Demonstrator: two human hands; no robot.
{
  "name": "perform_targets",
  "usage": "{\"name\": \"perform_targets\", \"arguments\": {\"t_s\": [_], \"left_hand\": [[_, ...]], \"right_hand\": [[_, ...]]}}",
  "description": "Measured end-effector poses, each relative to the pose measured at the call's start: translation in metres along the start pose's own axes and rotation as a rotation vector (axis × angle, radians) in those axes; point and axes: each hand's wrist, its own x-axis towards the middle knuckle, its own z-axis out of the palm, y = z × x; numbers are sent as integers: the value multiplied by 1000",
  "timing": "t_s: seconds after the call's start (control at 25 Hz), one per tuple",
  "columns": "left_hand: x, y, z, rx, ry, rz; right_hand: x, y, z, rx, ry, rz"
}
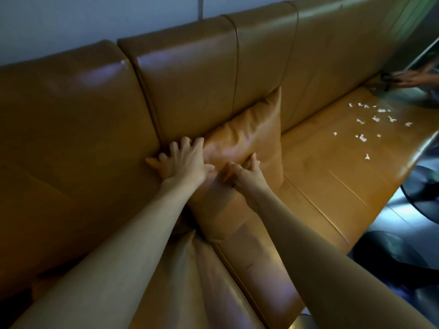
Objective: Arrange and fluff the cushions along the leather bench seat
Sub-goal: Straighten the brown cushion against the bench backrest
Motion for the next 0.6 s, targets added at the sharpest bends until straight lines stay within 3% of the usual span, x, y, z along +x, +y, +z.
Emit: {"name": "perform_targets", "arguments": {"t_s": [0.24, 0.36, 0.44, 0.52, 0.6], "left_hand": [[-10, -6, 10, -52, 41, 31], [-42, -4, 15, -263, 263, -61], [-65, -9, 20, -426, 426, -183], [-82, -29, 24, -534, 278, -254], [-102, -59, 39, -426, -115, -247]], "right_hand": [[-21, 3, -7, 17, 47, -11], [-49, 34, 0, -146, 322, 57], [-71, 67, 14, -219, 354, 241], [-90, 96, 29, -258, 208, 370], [-107, 119, 44, -287, 58, 409]]}}
